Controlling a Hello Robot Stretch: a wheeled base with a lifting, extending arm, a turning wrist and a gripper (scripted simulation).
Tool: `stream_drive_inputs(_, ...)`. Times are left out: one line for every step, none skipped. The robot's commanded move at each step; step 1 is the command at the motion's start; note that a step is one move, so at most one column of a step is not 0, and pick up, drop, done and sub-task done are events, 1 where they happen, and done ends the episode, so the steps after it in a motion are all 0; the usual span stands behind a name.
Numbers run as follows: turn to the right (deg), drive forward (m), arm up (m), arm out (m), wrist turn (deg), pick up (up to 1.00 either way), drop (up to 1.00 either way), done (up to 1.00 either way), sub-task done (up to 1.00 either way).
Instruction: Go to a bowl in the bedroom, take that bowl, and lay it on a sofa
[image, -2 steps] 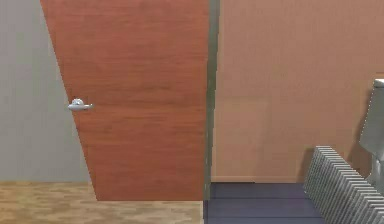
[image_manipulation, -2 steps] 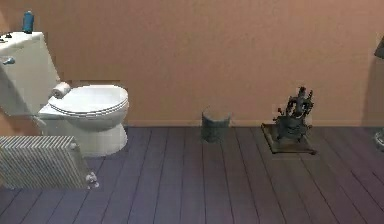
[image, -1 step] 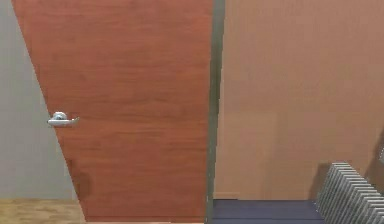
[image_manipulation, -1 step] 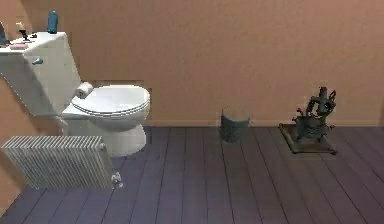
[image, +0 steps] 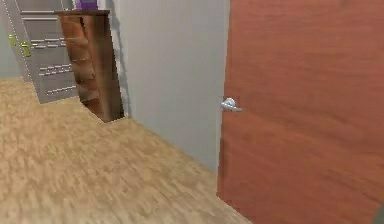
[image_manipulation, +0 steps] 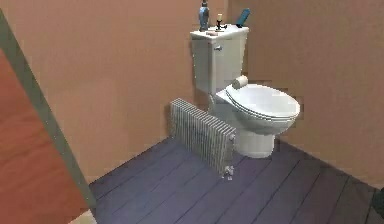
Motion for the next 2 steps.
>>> stream_drive_inputs(-45.0, 0.0, 0.0, 0.0, 0.0, 0.0, 0.0, 0.0, 0.0)
stream_drive_inputs(0.0, 1.0, 0.0, 0.0, 0.0, 0.0, 0.0, 0.0, 0.0)
